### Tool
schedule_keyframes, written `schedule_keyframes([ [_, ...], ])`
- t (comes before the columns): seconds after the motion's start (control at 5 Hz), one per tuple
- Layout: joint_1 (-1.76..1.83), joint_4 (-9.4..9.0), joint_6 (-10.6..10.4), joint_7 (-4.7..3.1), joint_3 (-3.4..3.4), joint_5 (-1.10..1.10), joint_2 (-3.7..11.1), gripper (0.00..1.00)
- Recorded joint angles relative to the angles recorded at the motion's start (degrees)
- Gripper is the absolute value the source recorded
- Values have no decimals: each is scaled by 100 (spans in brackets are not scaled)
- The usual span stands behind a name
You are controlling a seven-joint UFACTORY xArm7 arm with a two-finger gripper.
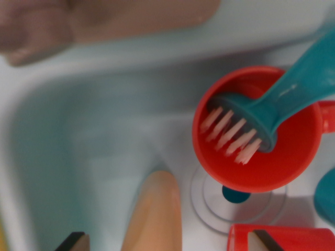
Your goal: Pick detergent from the sink
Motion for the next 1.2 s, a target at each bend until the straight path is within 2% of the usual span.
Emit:
schedule_keyframes([
  [0.8,-15,-129,-156,32,-10,13,37,0],
  [1.2,-16,-140,-168,35,-11,14,40,0],
])
